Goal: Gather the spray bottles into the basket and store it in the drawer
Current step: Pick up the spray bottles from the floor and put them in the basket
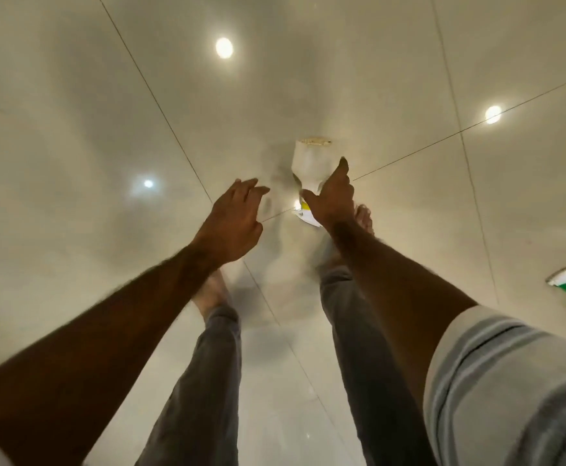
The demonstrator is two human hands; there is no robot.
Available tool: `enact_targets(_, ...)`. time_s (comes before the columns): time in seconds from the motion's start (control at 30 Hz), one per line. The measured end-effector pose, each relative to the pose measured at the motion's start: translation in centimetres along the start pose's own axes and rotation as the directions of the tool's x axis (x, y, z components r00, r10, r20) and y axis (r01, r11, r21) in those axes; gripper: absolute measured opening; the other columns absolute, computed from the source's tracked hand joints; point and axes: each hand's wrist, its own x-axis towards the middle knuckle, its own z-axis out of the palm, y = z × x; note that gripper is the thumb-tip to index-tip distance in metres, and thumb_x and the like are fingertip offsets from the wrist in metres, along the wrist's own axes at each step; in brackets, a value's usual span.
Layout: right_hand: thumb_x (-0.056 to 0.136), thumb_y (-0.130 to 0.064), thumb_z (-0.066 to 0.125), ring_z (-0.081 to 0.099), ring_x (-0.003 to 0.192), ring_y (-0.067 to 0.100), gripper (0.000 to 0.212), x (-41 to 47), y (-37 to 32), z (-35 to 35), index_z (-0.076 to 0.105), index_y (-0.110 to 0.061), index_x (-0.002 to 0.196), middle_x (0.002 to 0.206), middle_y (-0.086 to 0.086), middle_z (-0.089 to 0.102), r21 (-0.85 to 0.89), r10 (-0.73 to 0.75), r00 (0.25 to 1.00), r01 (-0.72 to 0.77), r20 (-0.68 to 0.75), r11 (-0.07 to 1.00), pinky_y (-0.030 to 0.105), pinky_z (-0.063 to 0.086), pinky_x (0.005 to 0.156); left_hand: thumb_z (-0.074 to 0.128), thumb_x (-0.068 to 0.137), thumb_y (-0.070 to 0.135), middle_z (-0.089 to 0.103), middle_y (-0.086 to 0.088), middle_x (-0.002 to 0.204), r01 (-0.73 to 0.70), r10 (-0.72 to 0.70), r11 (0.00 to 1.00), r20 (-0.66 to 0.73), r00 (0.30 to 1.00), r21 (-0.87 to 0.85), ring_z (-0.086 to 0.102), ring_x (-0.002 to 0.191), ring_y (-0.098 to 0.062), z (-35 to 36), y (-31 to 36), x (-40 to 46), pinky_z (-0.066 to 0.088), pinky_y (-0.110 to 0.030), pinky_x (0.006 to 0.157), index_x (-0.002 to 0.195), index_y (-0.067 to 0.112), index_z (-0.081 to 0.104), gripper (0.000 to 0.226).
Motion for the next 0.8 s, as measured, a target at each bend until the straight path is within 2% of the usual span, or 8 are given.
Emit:
enact_targets(0.1, 0.079, -0.036, 0.079, 0.042, 0.135, 0.04, 0.112, 4.2, 0.6, 2.0, 0.001, -0.008, 0.155, 0.145, 0.019, 0.044, 0.066, 0.065, 0.997, -0.067, 0.029, 0.996, 0.049, 0.036, 0.111, 0.05, 0.088, 0.004, 0.037, -0.017, 0.152, 0.109, -0.118, 0.972, -0.034, 0.992, -0.207, 0.038, 0.14, -0.033, 1.9, -0.8, 3.8, 0.034, -0.046, 0.115, 0.148, 0.007, 0.036, 0.062)
enact_targets(0.2, 0.079, -0.037, 0.078, 0.054, 0.125, 0.036, 0.108, 6.3, 1.3, 2.9, 0.004, -0.011, 0.153, 0.137, 0.012, 0.055, 0.132, 0.068, 0.997, -0.074, 0.046, 0.989, 0.049, 0.043, 0.106, 0.048, 0.09, 0.006, 0.038, -0.013, 0.15, 0.147, -0.165, 0.946, -0.039, 0.986, -0.288, 0.044, 0.134, -0.032, 3.2, -0.8, 5.7, 0.037, -0.048, 0.111, 0.149, 0.009, 0.035, 0.061)
enact_targets(0.37, 0.08, -0.025, 0.075, 0.062, 0.11, 0.036, 0.08, 4.8, 1.0, 1.3, 0.026, -0.011, 0.14, 0.123, 0.012, 0.062, 0.096, -0.042, 0.997, 0.037, 0.058, 0.995, 0.043, 0.05, 0.094, 0.047, 0.09, 0.008, 0.033, -0.008, 0.156, 0.157, -0.177, 0.897, -0.012, 0.984, -0.413, 0.043, 0.137, -0.026, 2.6, 0.2, 4.7, 0.036, -0.043, 0.114, 0.152, 0.014, 0.029, 0.064)
enact_targets(0.5, 0.08, -0.027, 0.077, 0.064, 0.1, 0.031, 0.08, -1.1, -1.7, -3.7, 0.027, -0.016, 0.142, 0.106, 0.008, 0.063, 0.081, -0.149, 0.965, 0.134, 0.217, 0.988, 0.033, 0.05, 0.083, 0.053, 0.098, 0.014, 0.025, -0.008, 0.161, 0.2, -0.255, 0.786, -0.011, 0.967, -0.585, 0.033, 0.146, -0.024, -1.9, 2.7, -0.2, 0.03, -0.04, 0.12, 0.155, 0.014, 0.022, 0.064)
enact_targets(0.6, 0.077, -0.034, 0.08, 0.067, 0.089, 0.023, 0.085, -7.9, -5.4, -9.2, 0.029, -0.028, 0.145, 0.104, 0.003, 0.066, 0.033, -0.304, 0.872, 0.316, 0.385, 0.948, 0.036, 0.057, 0.081, 0.059, 0.098, 0.032, 0.026, -0.003, 0.161, 0.23, -0.395, 0.609, -0.039, 0.918, -0.759, 0.036, 0.143, -0.022, -7.8, 5.9, -5.3, 0.035, -0.04, 0.118, 0.154, 0.018, 0.024, 0.068)
enact_targets(0.67, 0.076, -0.038, 0.08, 0.066, 0.087, 0.016, 0.08, -12.6, -7.7, -13.0, 0.033, -0.036, 0.141, 0.105, -0.004, 0.066, -0.035, -0.414, 0.782, 0.483, 0.467, 0.875, 0.036, 0.058, 0.081, 0.065, 0.093, 0.036, 0.029, -0.001, 0.159, 0.214, -0.45, 0.47, -0.024, 0.893, -0.856, 0.04, 0.139, -0.022, -12.1, 8.3, -8.9, 0.041, -0.039, 0.113, 0.153, 0.023, 0.026, 0.072)
enact_targets(0.7, 0.077, -0.038, 0.08, 0.065, 0.091, 0.015, 0.076, -15.2, -8.9, -15.1, 0.035, -0.038, 0.138, 0.11, -0.006, 0.066, -0.075, -0.462, 0.733, 0.568, 0.499, 0.82, 0.034, 0.057, 0.084, 0.068, 0.09, 0.036, 0.031, -0.001, 0.158, 0.21, -0.449, 0.435, -0.009, 0.894, -0.876, 0.042, 0.136, -0.022, -14.2, 9.5, -11.3, 0.044, -0.04, 0.11, 0.151, 0.026, 0.028, 0.074)
enact_targets(0.8, 0.08, -0.032, 0.079, 0.063, 0.108, 0.016, 0.063, -22.2, -13.1, -21.2, 0.046, -0.034, 0.134, 0.125, -0.007, 0.065, -0.171, -0.578, 0.599, 0.762, 0.554, 0.625, 0.024, 0.045, 0.088, 0.078, 0.081, 0.035, 0.048, -0.001, 0.145, 0.224, -0.371, 0.422, 0.059, 0.927, -0.879, 0.05, 0.13, -0.022, -19.6, 12.6, -18.6, 0.051, -0.042, 0.104, 0.143, 0.03, 0.043, 0.071)
